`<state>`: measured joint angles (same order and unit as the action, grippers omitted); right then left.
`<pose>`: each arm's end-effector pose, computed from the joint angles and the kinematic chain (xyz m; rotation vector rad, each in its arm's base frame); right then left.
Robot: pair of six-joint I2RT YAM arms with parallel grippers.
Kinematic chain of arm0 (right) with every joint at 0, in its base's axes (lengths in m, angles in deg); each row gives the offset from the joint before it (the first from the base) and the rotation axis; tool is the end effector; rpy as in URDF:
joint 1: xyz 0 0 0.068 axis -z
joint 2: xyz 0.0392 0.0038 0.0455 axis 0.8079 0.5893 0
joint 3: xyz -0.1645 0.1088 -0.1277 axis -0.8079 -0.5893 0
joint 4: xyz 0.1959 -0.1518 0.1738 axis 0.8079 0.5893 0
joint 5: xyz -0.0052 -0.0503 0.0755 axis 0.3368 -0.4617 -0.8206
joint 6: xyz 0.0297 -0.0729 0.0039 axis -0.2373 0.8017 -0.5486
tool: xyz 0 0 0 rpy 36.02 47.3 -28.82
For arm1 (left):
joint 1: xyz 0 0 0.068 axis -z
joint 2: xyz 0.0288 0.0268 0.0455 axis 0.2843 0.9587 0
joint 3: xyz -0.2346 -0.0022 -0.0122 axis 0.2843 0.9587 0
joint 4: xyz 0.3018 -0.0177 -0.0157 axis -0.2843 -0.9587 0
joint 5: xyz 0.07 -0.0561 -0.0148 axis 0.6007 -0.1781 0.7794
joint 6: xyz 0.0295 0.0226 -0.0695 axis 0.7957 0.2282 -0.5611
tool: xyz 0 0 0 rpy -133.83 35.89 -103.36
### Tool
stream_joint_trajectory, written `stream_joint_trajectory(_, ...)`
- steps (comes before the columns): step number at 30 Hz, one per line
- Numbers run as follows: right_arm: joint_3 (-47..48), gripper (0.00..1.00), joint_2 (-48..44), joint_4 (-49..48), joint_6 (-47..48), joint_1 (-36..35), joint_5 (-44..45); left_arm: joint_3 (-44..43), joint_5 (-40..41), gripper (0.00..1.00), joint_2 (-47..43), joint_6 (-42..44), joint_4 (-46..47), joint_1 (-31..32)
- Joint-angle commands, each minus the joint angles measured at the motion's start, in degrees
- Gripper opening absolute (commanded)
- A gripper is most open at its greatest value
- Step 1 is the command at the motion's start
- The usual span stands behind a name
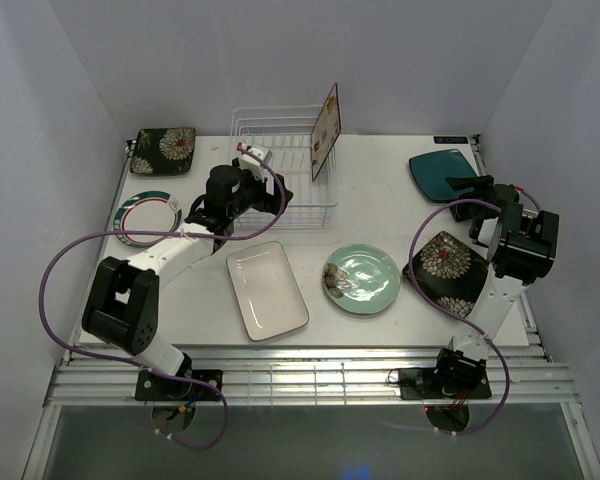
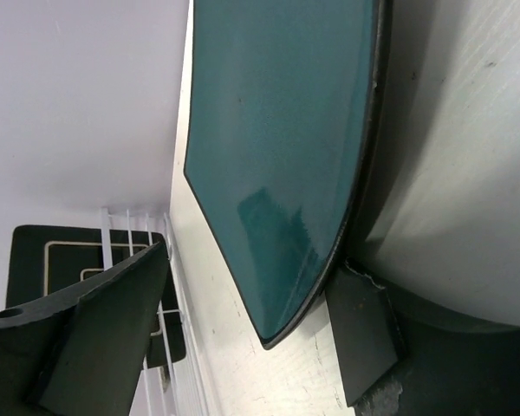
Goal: Load the plates into the dish rack
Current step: Pick up the plate from the corner of the board.
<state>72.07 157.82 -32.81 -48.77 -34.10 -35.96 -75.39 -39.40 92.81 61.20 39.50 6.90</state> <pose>0.4451 -0.1359 0.0343 1.1493 1.5919 0.8670 0.3876 -0.1844 0.1948 0.4839 1.8260 -0.5329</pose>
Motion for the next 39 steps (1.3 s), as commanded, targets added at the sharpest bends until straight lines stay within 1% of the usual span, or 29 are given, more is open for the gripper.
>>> stream_joint_trajectory(1, -0.7, 0.77, 2.1, -2.2, -5.5, 0.5, -0.6, 0.5, 0.3, 0.98, -0.9, 0.4, 1.2, 0.0)
stream_joint_trajectory(4, -1.6, 0.75, 2.8, -4.3, -7.7, 0.6, -0.7, 0.5, 0.3, 0.98, -0.8, 0.4, 1.1, 0.0)
stream_joint_trajectory(7, -1.8, 0.64, 3.5, -5.7, -8.9, 0.6, -0.5, 0.6, 0.4, 0.98, -1.2, 0.4, 1.1, 0.0)
stream_joint_trajectory(10, -1.6, 0.59, 4.7, -7.7, -10.0, 0.7, -1.2, 0.7, 0.4, 0.98, -1.3, 0.4, 1.2, 0.0)
stream_joint_trajectory(11, -1.8, 0.52, 5.3, -8.6, -10.4, 0.8, -1.3, 0.7, 0.3, 0.98, -1.4, 0.4, 1.2, 0.0)
stream_joint_trajectory(13, -2.1, 0.45, 5.8, -10.3, -11.6, 0.9, -1.7, 0.7, 0.3, 0.98, -1.4, 0.4, 1.2, 0.0)
stream_joint_trajectory(17, -2.7, 0.25, 7.1, -15.0, -12.9, 1.1, -2.6, 0.8, 0.1, 0.98, -1.4, 0.2, 1.2, 0.0)
stream_joint_trajectory(21, -2.9, 0.09, 7.3, -15.9, -13.2, 1.1, -2.8, 0.9, 0.2, 0.98, -1.5, 0.1, 1.3, 0.0)
stream_joint_trajectory(23, -3.2, 0.08, 6.8, -16.1, -12.6, 1.1, -2.5, 0.9, 0.3, 0.98, -1.4, 0.3, 1.4, 0.0)
stream_joint_trajectory(30, -4.3, 0.08, 3.6, -16.3, -8.9, 1.0, -1.8, 0.9, 0.5, 0.98, -1.4, 0.4, 1.5, 0.0)
stream_joint_trajectory(36, -5.0, 0.08, 0.8, -18.4, -5.8, 0.2, -1.9, 0.9, 0.7, 0.98, -1.2, 0.5, 1.5, 0.0)
stream_joint_trajectory(39, -6.1, 0.08, -0.5, -21.4, -5.4, -0.2, -2.0, 0.8, 0.8, 0.98, -1.2, 0.6, 1.5, 0.0)
